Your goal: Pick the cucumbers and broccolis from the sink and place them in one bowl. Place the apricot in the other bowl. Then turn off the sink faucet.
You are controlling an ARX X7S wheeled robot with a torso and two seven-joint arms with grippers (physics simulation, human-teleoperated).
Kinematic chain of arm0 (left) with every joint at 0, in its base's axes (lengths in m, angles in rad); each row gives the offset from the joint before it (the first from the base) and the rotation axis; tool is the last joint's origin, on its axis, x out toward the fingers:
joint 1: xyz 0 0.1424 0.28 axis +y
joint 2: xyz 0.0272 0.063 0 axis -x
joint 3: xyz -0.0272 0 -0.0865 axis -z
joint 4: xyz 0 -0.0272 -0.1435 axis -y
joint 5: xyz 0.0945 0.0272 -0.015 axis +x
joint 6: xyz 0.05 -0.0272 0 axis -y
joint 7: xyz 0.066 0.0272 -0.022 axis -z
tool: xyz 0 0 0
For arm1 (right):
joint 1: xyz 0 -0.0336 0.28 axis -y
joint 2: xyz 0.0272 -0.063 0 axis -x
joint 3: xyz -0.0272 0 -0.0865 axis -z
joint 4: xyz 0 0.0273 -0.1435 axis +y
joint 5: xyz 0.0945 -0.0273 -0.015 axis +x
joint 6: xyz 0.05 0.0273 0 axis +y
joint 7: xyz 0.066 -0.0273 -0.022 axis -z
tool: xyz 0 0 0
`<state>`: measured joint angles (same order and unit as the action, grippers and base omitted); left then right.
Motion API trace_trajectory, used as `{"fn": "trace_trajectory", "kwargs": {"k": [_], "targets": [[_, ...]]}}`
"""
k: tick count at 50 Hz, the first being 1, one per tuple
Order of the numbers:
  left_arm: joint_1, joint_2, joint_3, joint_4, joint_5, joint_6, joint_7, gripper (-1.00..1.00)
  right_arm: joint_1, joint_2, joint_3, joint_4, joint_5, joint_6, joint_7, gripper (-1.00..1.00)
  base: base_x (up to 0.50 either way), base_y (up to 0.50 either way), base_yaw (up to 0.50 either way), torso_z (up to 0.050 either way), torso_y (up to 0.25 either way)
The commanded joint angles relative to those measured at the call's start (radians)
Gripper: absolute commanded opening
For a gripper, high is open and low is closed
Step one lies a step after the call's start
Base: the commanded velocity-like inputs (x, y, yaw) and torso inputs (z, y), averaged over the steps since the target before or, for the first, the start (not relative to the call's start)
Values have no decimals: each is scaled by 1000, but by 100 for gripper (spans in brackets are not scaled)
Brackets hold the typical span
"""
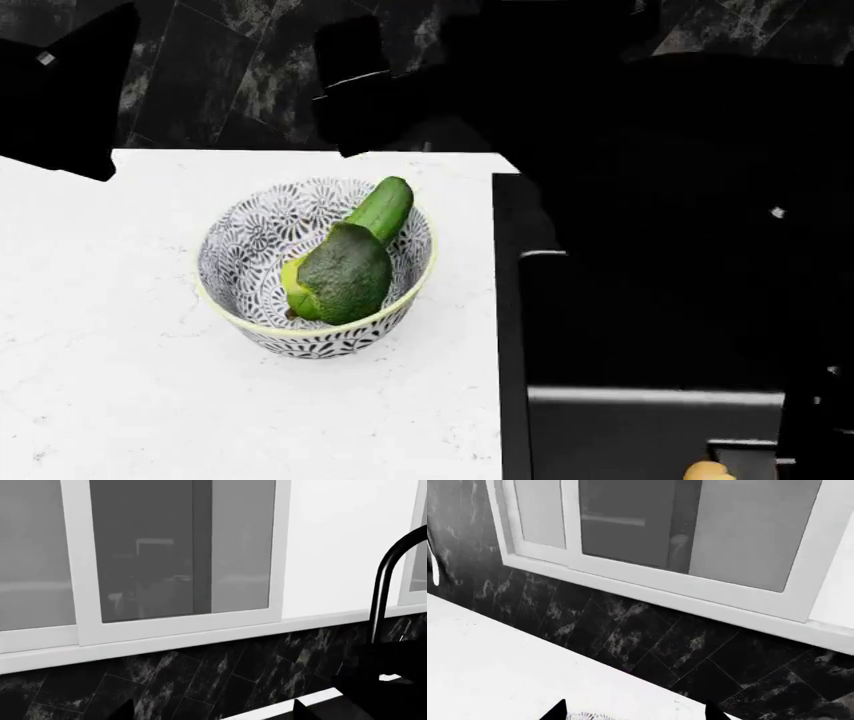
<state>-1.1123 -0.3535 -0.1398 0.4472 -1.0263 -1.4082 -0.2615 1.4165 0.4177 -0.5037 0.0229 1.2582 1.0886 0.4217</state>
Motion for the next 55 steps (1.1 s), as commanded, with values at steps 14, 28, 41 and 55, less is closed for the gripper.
{"fn": "trace_trajectory", "kwargs": {"k": [14, 28, 41, 55], "targets": [[54, 4, -14, 20, 2, 43, 12, 100, 10, 213, 256, -518, 561, 99, 591, 100, 0, 0, 0, 0, 0], [37, 3, -44, 78, -61, -2, -52, 100, -33, 344, 297, -694, 804, 7, 773, 100, 0, 0, 0, 0, 0], [11, 2, -46, 67, -100, -10, -83, 100, -10, 377, 280, -703, 826, 7, 800, 100, -312, 8, 0, 0, 1], [2, -14, -38, 68, -130, -8, -107, 100, 12, 388, 283, -672, 802, 13, 781, 100, -458, 3, 0, 0, 0]]}}
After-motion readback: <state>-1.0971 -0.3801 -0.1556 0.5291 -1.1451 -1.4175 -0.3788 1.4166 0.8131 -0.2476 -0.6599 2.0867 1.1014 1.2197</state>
